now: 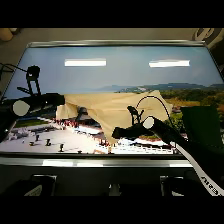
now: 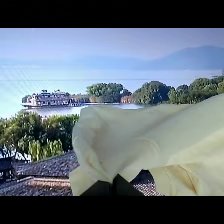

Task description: Fold the shirts.

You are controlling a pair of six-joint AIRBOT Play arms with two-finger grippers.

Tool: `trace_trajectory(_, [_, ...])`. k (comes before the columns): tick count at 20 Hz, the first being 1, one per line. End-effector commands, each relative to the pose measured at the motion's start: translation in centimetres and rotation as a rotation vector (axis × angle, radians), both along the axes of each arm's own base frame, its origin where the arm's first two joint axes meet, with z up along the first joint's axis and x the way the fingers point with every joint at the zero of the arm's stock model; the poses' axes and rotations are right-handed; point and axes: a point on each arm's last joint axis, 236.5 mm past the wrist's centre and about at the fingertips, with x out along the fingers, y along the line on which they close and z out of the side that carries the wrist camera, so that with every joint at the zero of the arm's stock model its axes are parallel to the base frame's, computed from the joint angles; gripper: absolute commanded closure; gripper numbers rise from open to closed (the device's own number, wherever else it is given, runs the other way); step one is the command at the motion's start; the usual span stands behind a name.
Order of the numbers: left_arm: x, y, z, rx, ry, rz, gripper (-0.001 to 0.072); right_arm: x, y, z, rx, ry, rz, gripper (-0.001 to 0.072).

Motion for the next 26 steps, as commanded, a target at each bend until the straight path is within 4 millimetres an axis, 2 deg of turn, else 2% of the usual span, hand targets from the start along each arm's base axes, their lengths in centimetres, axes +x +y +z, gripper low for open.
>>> trace_trajectory(1, [0.2, 0.1, 0.1, 0.0, -0.011, 0.003, 0.0682, 0.6, 1.3, -0.4, 0.06, 0.006, -0.026, 0.0126])
trace_trajectory(2, [0.2, 0.1, 0.1, 0.0, -0.011, 0.003, 0.0682, 0.6, 1.4, -0.3, 0.065, 0.006, -0.026, 0.0384])
trace_trajectory(3, [0.2, 0.1, 0.2, 0.0, -0.011, 0.003, 0.0682, 0.7, 1.4, -0.2, 0.066, 0.001, -0.019, 0.0702])
trace_trajectory(4, [0.2, 0.1, 0.2, 0.0, -0.011, 0.003, 0.0682, 0.7, 1.7, 0.4, 0.076, -0.017, 0.019, 0.0694])
trace_trajectory(6, [0.2, 0.2, 0.9, -0.003, -0.026, 0.006, 0.0682, 1.1, 2.4, 3.8, 0.092, -0.14, 0.169, 0.0695])
trace_trajectory(7, [0.4, 0.5, 2.5, -0.008, -0.058, 0.014, 0.0682, 1.8, 2.6, 7.0, 0.086, -0.26, 0.278, 0.0696])
trace_trajectory(8, [0.7, 1.2, 4.8, -0.014, -0.111, 0.029, 0.0682, 2.9, 2.2, 10.8, 0.048, -0.41, 0.393, 0.0696])
trace_trajectory(9, [1.0, 2.2, 8.3, -0.023, -0.187, 0.055, 0.0682, 4.5, 0.7, 15.5, -0.041, -0.588, 0.496, 0.0696])
trace_trajectory(10, [1.1, 3.7, 12.9, -0.033, -0.286, 0.09, 0.0682, 6.9, -2.1, 21.3, -0.174, -0.769, 0.518, 0.0696])
trace_trajectory(11, [0.5, 5.1, 18.1, -0.048, -0.396, 0.128, 0.0682, 8.9, -5.5, 27.6, -0.304, -0.926, 0.456, 0.0696])
trace_trajectory(12, [-0.7, 6.4, 24.1, -0.068, -0.524, 0.163, 0.0683, 10.1, -9.4, 35.0, -0.418, -1.088, 0.333, 0.0696])
trace_trajectory(13, [-3.1, 7.3, 31.3, -0.101, -0.689, 0.192, 0.0682, 9.8, -13.5, 43.2, -0.506, -1.268, 0.18, 0.0696])
trace_trajectory(14, [-6.5, 7.6, 38.3, -0.14, -0.865, 0.2, 0.0682, 8.1, -16.7, 50.4, -0.555, -1.434, 0.044, 0.0696])
trace_trajectory(15, [-11.0, 7.7, 45.2, -0.17, -1.061, 0.201, 0.0682, 4.8, -19.0, 57.1, -0.566, -1.607, -0.072, 0.0696])
trace_trajectory(16, [-15.5, 7.7, 50.4, -0.191, -1.225, 0.197, 0.0682, 1.2, -20.5, 62.2, -0.555, -1.755, -0.164, 0.0696])
trace_trajectory(17, [-20.0, 7.7, 54.5, -0.212, -1.366, 0.192, 0.0682, -1.8, -21.6, 65.3, -0.547, -1.861, -0.22, 0.0696])
trace_trajectory(18, [-23.6, 7.7, 56.9, -0.223, -1.463, 0.189, 0.0682, -4.1, -22.3, 67.1, -0.547, -1.931, -0.256, 0.0696])
trace_trajectory(19, [-25.9, 7.7, 58.1, -0.217, -1.514, 0.187, 0.0682, -5.7, -23.2, 67.7, -0.569, -1.957, -0.274, 0.0696])
trace_trajectory(20, [-27.2, 7.9, 58.5, -0.192, -1.538, 0.194, 0.0682, -6.3, -23.8, 67.4, -0.598, -1.941, -0.276, 0.0696])
trace_trajectory(22, [-26.9, 8.6, 57.6, -0.091, -1.506, 0.224, 0.0683, -5.5, -24.4, 64.9, -0.652, -1.836, -0.235, 0.0695])
trace_trajectory(24, [-25.0, 9.0, 56.4, -0.03, -1.442, 0.241, 0.0683, -3.9, -24.2, 62.4, -0.667, -1.731, -0.192, 0.0695])
trace_trajectory(26, [-22.4, 9.0, 54.9, -0.021, -1.365, 0.237, 0.0683, -1.8, -23.7, 60.2, -0.661, -1.635, -0.166, 0.0695])
